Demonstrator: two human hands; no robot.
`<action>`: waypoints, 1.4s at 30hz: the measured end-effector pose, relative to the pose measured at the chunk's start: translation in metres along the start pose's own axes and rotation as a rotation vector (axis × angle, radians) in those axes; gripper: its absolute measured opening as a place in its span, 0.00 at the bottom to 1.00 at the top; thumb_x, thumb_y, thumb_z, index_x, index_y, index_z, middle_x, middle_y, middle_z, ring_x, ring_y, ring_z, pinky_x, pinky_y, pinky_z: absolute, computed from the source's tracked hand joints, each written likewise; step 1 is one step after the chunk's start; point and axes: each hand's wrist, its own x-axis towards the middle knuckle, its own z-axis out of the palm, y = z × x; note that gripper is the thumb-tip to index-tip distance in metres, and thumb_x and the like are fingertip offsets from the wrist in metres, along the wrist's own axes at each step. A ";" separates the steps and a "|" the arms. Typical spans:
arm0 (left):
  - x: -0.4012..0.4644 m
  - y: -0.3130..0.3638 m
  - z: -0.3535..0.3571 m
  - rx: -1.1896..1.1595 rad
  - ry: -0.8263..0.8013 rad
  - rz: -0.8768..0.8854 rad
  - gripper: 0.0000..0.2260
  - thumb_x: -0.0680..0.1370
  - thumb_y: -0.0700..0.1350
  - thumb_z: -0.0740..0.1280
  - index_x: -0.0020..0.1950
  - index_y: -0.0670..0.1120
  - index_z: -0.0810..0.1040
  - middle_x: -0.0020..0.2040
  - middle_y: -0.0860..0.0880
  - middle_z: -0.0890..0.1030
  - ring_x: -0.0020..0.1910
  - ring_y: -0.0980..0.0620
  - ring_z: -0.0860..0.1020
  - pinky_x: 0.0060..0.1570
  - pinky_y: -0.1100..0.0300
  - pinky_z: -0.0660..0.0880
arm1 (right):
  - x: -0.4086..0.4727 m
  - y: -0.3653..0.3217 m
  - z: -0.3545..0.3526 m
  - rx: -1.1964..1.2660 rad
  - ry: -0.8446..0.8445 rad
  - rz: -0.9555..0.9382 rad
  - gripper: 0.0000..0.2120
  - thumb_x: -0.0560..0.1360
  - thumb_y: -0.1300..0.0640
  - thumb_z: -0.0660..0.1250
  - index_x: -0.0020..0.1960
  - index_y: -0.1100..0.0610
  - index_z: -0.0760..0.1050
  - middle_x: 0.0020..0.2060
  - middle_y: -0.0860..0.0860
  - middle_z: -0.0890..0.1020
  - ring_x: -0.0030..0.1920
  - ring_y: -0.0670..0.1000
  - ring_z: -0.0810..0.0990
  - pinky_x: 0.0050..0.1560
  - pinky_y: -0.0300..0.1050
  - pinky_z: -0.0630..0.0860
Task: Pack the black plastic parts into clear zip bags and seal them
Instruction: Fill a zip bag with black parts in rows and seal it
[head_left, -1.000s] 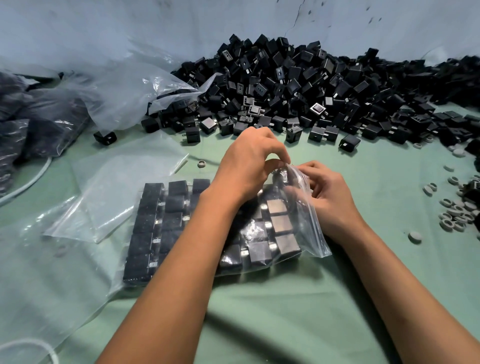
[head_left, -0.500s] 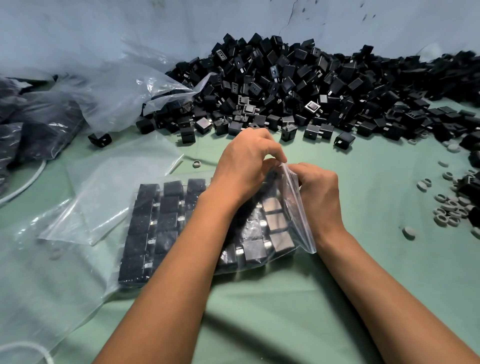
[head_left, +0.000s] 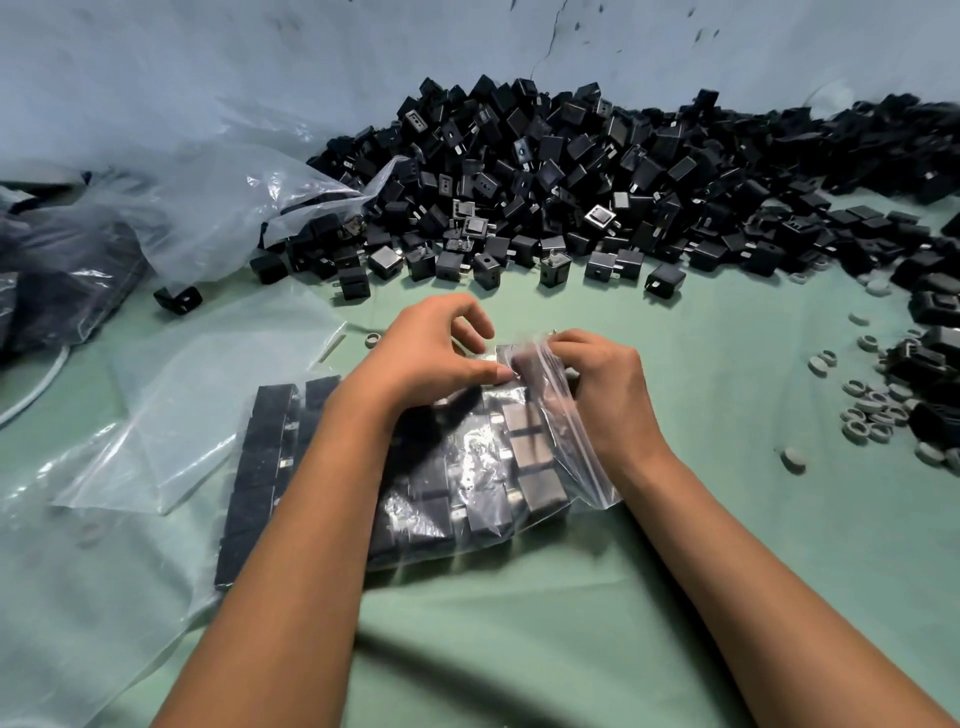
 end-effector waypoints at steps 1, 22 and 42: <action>0.001 -0.001 0.001 0.003 0.009 0.004 0.14 0.71 0.51 0.81 0.51 0.52 0.79 0.48 0.53 0.83 0.45 0.55 0.83 0.45 0.56 0.81 | -0.001 0.001 -0.001 0.077 -0.008 0.042 0.06 0.75 0.57 0.78 0.52 0.55 0.88 0.43 0.47 0.86 0.42 0.46 0.84 0.43 0.47 0.83; 0.007 -0.001 0.007 0.111 0.100 0.056 0.03 0.82 0.46 0.68 0.53 0.53 0.81 0.45 0.57 0.82 0.46 0.56 0.80 0.47 0.56 0.77 | 0.007 0.000 0.003 0.354 0.022 0.455 0.11 0.75 0.51 0.75 0.51 0.50 0.74 0.41 0.55 0.87 0.43 0.56 0.87 0.50 0.65 0.83; 0.003 -0.011 -0.006 0.147 0.058 -0.044 0.14 0.71 0.62 0.77 0.44 0.55 0.81 0.42 0.54 0.84 0.40 0.55 0.83 0.41 0.56 0.78 | 0.002 -0.006 0.001 0.283 0.092 0.392 0.13 0.73 0.53 0.78 0.52 0.50 0.76 0.36 0.55 0.85 0.38 0.54 0.87 0.46 0.61 0.83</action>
